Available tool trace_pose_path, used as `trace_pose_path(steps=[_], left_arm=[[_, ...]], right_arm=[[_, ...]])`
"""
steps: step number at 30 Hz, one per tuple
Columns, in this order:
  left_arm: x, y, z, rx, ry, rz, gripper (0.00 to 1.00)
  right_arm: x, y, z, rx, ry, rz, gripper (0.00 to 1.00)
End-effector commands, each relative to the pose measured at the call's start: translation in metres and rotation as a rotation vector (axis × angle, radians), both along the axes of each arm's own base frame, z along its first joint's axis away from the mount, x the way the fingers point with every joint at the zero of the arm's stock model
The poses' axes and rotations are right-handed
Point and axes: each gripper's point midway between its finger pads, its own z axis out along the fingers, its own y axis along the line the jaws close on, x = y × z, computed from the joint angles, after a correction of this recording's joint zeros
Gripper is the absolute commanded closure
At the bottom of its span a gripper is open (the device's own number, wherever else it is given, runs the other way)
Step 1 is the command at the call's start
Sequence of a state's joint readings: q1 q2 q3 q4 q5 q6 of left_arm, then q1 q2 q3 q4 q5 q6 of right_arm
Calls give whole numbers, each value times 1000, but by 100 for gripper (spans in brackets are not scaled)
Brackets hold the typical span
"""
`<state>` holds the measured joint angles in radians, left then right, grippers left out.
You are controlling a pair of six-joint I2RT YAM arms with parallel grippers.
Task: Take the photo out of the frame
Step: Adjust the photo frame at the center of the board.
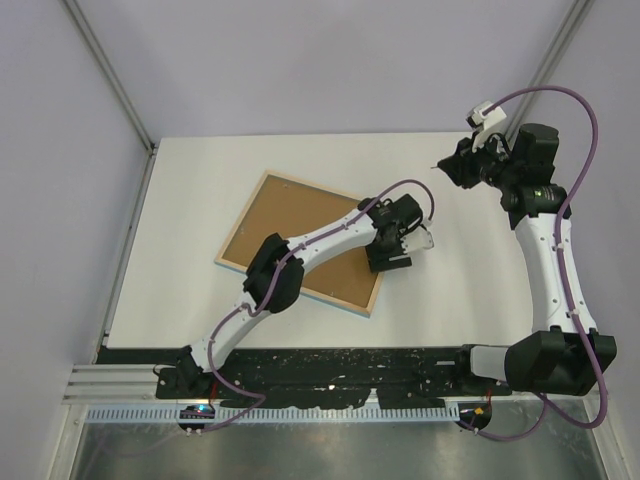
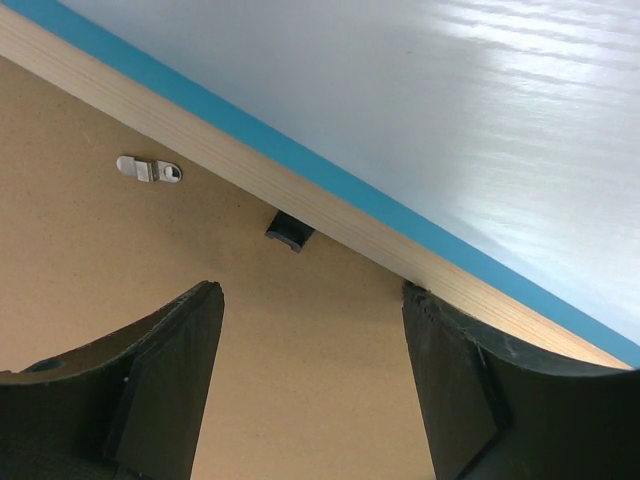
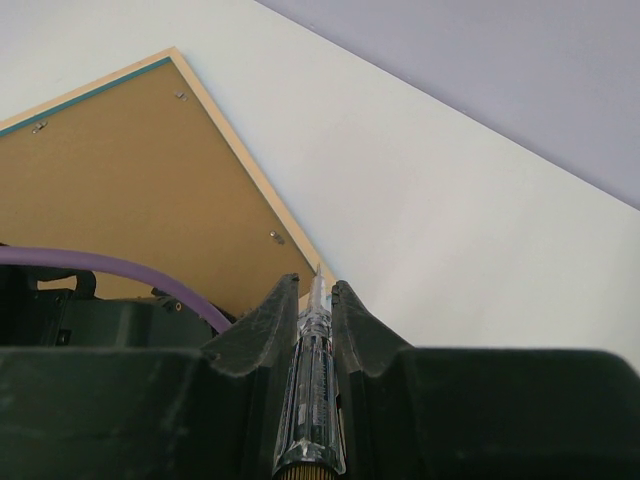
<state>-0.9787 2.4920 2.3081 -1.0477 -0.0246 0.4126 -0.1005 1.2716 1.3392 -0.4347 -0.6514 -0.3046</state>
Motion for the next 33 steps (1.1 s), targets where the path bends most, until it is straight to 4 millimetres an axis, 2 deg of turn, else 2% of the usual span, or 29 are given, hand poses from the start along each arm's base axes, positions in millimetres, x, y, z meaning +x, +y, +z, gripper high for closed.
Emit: trace_pose_path(steps=[1,7,10,13,16,18,20,22,24,27,29,32,33], left_arm=[[-40,-25,7,-70,93,-118,23],[-73,-42,9,-100,157,-197,23],[-76,-48,15,-127,161,-187,23],[-52,-51,32,-169,96,-84,21],[-15,-40,65,-251,57,53,18],[8,-24,95,-309,37,144,16],[28,1,118,-345,21,236,14],[45,35,132,-353,-1,353,13],[56,73,134,-330,-7,485,11],[65,129,122,-287,51,714,9],[65,166,104,-231,112,877,8],[65,208,81,-194,190,1064,6],[66,222,74,-189,179,1101,0]], right_arm=[[-5,2,33,11,-91,11,92],[-6,2,33,13,-91,14,92],[-6,3,32,15,-89,18,92],[-5,2,31,16,-86,18,92],[-5,3,31,17,-85,24,92],[-5,5,31,23,-82,32,92],[-4,6,32,30,-82,43,92],[-2,8,32,35,-77,52,92],[-2,9,34,39,-79,62,92],[0,11,32,45,-70,75,92],[1,13,31,54,-62,87,92],[3,15,30,69,-52,95,92],[3,15,31,71,-54,98,92]])
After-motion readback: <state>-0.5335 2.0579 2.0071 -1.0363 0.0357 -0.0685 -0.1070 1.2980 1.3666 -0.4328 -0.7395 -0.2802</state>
